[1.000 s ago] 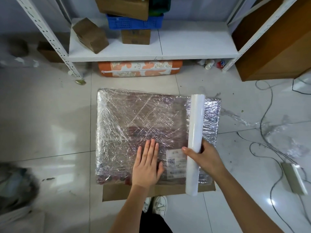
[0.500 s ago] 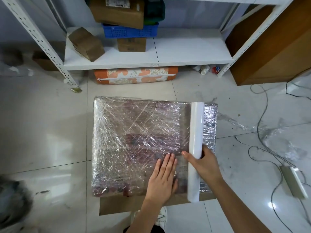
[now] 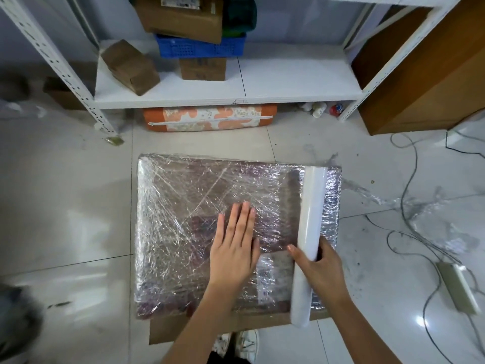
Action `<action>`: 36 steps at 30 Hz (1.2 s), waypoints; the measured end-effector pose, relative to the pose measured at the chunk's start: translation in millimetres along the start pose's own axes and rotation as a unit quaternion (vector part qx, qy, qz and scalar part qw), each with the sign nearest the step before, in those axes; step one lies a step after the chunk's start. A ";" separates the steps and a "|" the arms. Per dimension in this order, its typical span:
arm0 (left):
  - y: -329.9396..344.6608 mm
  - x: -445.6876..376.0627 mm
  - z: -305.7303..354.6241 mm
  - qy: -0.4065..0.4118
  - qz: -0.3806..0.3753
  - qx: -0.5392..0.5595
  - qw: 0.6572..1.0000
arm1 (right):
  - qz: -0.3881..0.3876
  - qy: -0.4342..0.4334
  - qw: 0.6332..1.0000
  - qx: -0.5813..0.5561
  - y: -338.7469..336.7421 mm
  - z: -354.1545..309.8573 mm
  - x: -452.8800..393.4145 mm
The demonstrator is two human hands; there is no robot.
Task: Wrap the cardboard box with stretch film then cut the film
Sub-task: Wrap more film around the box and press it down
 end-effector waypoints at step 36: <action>-14.7 -131.0 31.9 0.099 -0.046 -0.094 0.990 | -0.013 0.033 0.998 -0.046 -0.1 -10.2 5.9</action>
Point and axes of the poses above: each hand's wrist, its own x-axis away from the middle knuckle, its own y-axis out of the palm, z = x × y, the point moved 10 cm from there along -x, towards the middle knuckle, and after that the axes turned 2 degrees about z, right-handed, at the moved point
